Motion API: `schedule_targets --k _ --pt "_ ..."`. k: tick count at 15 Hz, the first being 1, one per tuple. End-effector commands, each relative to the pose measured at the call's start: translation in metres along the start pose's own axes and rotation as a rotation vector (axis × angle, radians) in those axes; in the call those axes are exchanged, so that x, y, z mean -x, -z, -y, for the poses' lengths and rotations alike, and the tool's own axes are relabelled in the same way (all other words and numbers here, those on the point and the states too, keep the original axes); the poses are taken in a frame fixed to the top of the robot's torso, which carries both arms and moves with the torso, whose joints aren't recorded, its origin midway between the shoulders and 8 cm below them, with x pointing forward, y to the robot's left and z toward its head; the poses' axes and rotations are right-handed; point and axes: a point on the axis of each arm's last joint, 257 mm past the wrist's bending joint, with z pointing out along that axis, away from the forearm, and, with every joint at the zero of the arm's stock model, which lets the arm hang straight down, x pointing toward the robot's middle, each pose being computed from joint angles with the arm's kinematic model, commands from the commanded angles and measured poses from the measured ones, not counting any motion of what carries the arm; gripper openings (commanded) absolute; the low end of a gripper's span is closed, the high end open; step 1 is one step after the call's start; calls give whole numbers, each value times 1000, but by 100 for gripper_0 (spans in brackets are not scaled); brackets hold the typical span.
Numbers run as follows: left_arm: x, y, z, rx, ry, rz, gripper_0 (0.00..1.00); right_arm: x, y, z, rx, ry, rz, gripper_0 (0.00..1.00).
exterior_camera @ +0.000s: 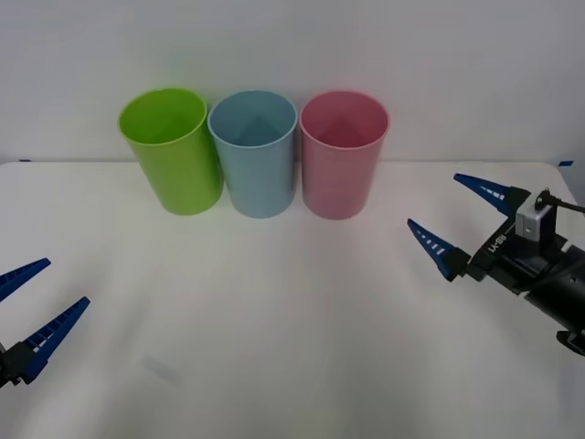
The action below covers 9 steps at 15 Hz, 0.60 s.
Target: Grasp the object on the table and drop it into the matching bin: aluminum can to the light blue bin, PET bottle to the pink bin.
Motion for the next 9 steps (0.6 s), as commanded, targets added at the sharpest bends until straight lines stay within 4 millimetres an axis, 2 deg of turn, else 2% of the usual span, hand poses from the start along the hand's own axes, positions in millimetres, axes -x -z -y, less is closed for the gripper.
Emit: schedule_targets --k 1,4,9 --pt "0 0 0 0 0 0 100 -15 24 3 -43 6 -30 100" --pt "0 0 0 0 0 0 100 -27 50 11 -98 -2 -51 100" --pt "0 0 0 0 0 0 100 -40 98 13 -140 -48 -78 100"
